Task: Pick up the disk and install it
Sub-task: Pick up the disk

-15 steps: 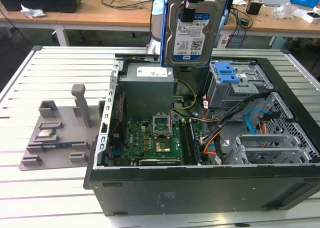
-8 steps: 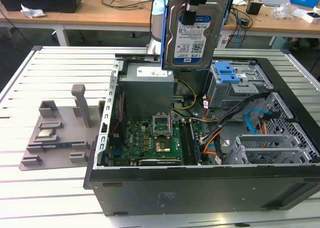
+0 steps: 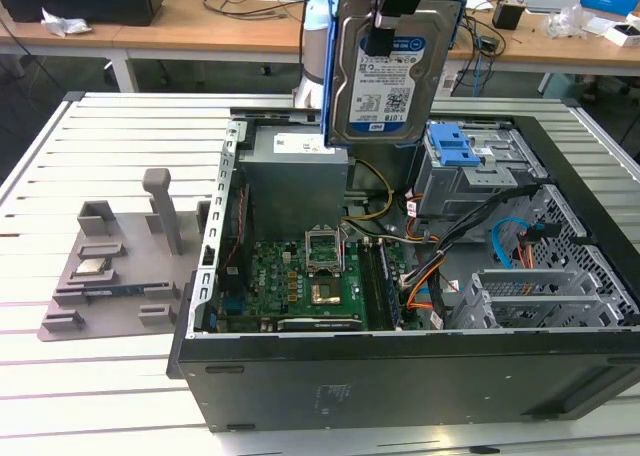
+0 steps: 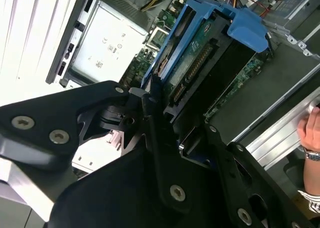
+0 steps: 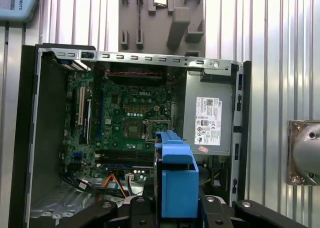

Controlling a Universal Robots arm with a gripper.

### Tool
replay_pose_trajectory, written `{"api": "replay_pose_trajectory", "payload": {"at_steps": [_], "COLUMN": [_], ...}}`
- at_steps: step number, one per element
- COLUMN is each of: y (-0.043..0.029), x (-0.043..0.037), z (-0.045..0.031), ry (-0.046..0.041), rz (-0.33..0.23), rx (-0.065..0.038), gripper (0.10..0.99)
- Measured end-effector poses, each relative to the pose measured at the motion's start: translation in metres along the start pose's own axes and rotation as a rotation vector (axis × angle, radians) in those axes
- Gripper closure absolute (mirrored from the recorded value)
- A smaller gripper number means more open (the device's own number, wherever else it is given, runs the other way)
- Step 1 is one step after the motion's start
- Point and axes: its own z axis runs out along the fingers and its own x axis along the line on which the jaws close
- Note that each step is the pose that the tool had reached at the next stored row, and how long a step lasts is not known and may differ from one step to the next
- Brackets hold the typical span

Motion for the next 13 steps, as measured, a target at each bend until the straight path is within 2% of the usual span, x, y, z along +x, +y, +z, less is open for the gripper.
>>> {"api": "replay_pose_trajectory", "payload": {"at_steps": [13], "y": [0.0005], "x": [0.017], "z": [0.0002], "ry": [0.0], "rz": [0.0], "rx": [0.0], "gripper": [0.718]}}
